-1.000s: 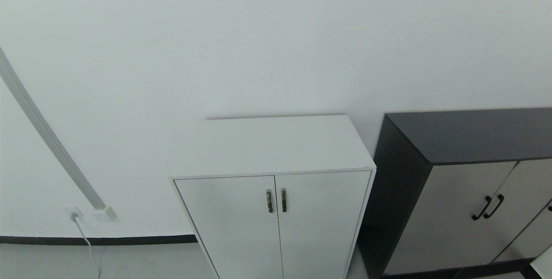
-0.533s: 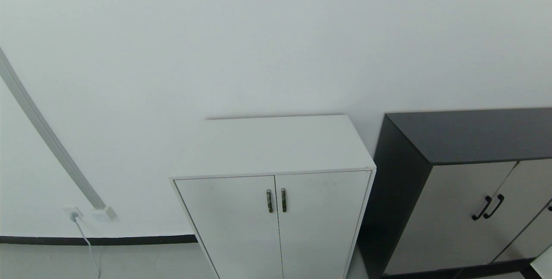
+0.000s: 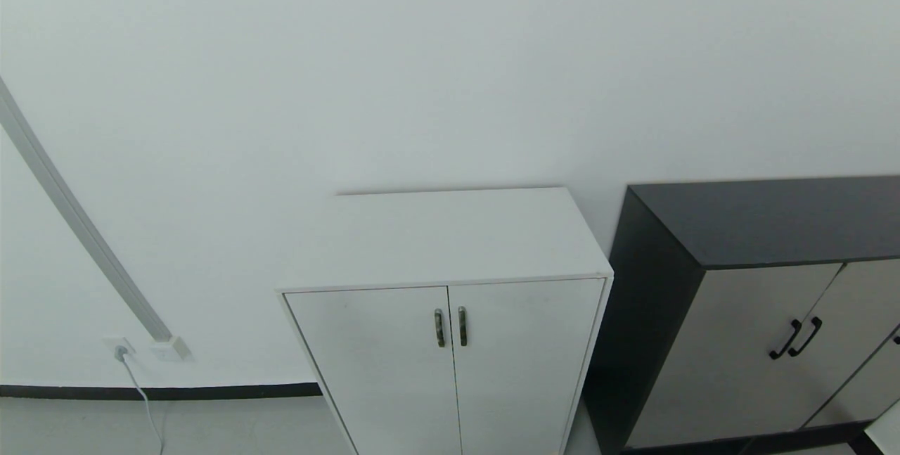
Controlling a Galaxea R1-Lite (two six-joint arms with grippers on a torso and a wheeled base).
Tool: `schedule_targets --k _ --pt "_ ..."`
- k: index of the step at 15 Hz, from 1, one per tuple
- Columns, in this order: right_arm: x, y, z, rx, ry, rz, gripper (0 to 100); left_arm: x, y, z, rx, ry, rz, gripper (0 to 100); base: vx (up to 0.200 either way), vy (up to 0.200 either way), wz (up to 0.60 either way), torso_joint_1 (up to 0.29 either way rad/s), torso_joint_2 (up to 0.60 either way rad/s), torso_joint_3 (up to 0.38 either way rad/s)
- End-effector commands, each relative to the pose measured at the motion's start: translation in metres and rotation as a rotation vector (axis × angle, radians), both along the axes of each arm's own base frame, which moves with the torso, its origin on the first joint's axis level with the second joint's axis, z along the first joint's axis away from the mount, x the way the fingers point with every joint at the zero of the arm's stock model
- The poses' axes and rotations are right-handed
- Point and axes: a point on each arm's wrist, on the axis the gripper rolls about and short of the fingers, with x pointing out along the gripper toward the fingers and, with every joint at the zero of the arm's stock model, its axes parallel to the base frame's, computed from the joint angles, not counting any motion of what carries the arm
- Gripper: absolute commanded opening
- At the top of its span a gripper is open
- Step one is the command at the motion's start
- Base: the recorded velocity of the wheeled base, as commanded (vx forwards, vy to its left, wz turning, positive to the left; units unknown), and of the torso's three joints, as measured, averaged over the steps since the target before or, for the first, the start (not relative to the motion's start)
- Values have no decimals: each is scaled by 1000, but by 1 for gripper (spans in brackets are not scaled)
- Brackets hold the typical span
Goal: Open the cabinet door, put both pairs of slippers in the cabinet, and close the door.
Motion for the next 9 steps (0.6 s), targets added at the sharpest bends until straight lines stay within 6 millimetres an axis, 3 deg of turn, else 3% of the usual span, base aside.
schedule_targets --k 1,9 --pt "0 0 0 -1 1 1 0 0 0 0 -1 1 0 0 0 0 0 0 0 0" --pt "0 0 0 -8 4 2 0 0 0 0 -1 1 0 0 0 0 0 0 0 0"
